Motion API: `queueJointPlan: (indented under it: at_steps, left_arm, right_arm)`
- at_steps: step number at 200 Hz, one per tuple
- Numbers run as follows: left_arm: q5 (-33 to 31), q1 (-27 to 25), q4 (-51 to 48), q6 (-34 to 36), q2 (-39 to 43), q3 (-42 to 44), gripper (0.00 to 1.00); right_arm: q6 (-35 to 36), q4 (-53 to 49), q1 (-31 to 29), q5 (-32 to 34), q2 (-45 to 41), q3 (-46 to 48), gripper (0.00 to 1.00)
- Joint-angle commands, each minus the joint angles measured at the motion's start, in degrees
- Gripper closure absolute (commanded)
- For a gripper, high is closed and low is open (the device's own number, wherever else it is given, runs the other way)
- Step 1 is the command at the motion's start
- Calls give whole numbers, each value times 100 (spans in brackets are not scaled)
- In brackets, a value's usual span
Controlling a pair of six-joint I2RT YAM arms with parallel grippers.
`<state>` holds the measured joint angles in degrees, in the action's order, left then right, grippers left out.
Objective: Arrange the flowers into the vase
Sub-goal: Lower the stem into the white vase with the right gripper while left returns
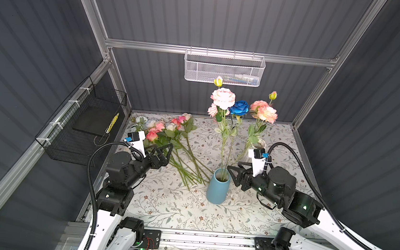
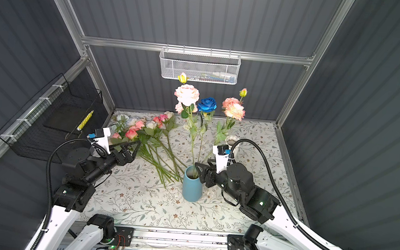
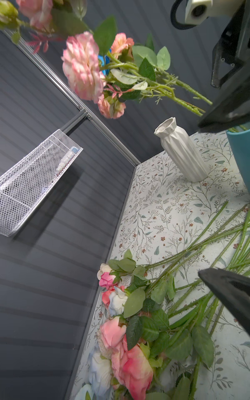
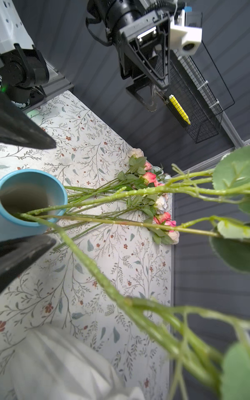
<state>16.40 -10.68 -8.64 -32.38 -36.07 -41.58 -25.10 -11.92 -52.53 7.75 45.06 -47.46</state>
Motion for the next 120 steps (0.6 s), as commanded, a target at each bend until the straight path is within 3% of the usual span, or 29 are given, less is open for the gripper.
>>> queueJointPlan:
  at_steps: [1,35,70,120]
  left_arm:
    - [-127,-9,73,-163,-98,115,0]
    - [-269,-12,-37,-260,-594,162,1]
    - [-524,-5,-30,-364,-1680,177,30]
    - [-810,-5,568,-673,-3320,78,52]
  right_arm:
    - [-173,-75,15,-115,-238,151,29]
    - [-285,-180,14,-127,-595,303,25]
    - [-302,-275,14,-116,-726,342,25]
    - [-343,-293,15,-30,-957,448,25]
